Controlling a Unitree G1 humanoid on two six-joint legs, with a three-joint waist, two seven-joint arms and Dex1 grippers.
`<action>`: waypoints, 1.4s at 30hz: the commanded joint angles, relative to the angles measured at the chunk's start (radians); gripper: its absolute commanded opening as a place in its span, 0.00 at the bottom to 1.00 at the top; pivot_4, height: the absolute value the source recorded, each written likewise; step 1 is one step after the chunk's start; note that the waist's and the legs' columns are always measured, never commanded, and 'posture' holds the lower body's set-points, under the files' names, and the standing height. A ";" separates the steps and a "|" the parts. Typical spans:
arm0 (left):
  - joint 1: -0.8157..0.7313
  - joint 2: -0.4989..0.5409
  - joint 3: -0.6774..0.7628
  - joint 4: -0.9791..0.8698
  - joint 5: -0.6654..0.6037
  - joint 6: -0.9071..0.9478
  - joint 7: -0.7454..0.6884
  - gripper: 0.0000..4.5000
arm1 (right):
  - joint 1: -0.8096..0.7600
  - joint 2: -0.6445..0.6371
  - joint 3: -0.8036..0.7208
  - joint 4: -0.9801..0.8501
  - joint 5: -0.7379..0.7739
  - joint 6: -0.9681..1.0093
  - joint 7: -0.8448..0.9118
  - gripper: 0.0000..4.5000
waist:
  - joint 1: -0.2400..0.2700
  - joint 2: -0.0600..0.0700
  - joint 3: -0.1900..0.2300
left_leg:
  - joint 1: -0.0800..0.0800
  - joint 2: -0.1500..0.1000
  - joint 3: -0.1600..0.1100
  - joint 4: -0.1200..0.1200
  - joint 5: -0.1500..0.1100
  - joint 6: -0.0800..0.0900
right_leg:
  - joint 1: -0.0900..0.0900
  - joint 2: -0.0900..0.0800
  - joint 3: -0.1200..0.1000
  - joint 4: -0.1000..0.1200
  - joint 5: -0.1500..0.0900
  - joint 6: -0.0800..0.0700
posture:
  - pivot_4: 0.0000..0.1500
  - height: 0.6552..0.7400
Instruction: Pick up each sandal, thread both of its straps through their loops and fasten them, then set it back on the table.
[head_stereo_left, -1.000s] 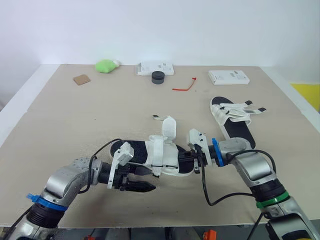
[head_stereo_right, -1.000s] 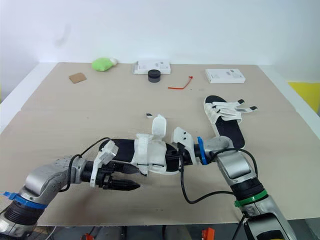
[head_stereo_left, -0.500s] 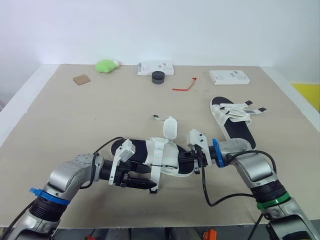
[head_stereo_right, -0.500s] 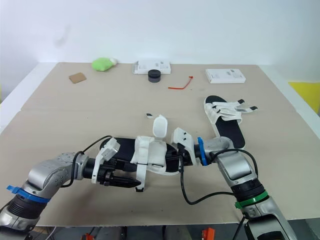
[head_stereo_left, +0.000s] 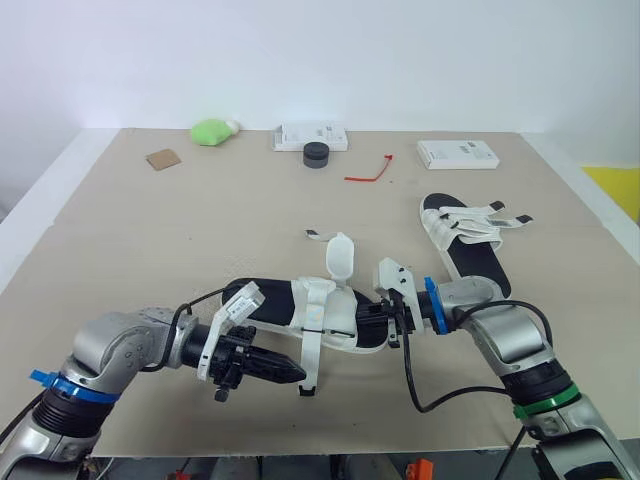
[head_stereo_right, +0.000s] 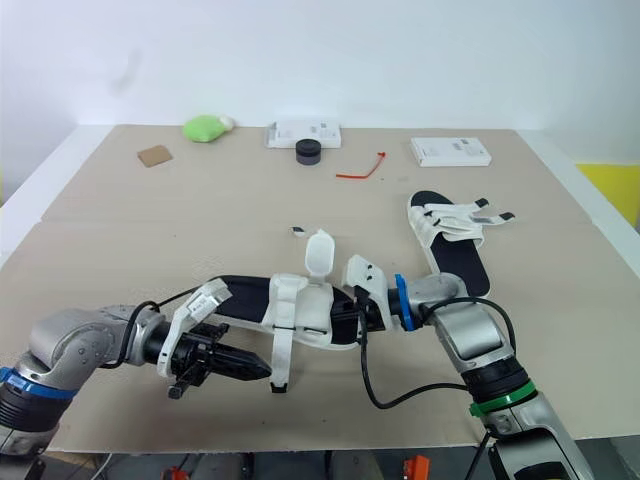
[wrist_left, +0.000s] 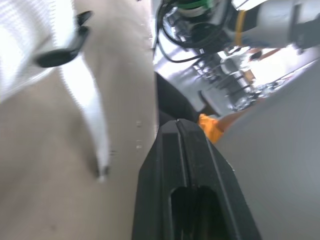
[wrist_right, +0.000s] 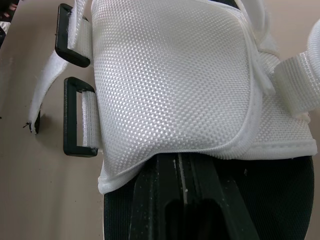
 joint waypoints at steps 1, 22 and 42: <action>-0.027 0.012 0.034 -0.024 -0.030 0.014 0.011 0.00 | 0.036 -0.004 0.064 0.051 -0.030 0.029 0.000 0.00 | 0.000 0.000 0.000 | 0.000 0.000 0.000 0.000 0.000 0.000 | 0.000 0.000 0.000 0.000 0.000 0.000 | 1.00 1.00; 0.029 -0.068 -0.073 0.100 0.181 -0.155 0.056 0.43 | 0.043 -0.011 0.063 0.037 -0.028 0.033 0.005 0.00 | 0.001 0.000 0.000 | 0.000 0.000 0.000 0.000 0.000 0.000 | -0.001 0.000 0.000 0.000 0.000 0.000 | 1.00 1.00; -0.084 -0.138 -0.022 0.098 0.056 0.042 0.089 0.01 | 0.053 -0.011 0.057 0.029 -0.024 0.042 -0.009 0.00 | 0.000 0.000 0.000 | 0.000 0.000 0.000 0.000 0.000 0.000 | 0.001 0.000 0.000 0.000 0.000 0.001 | 1.00 1.00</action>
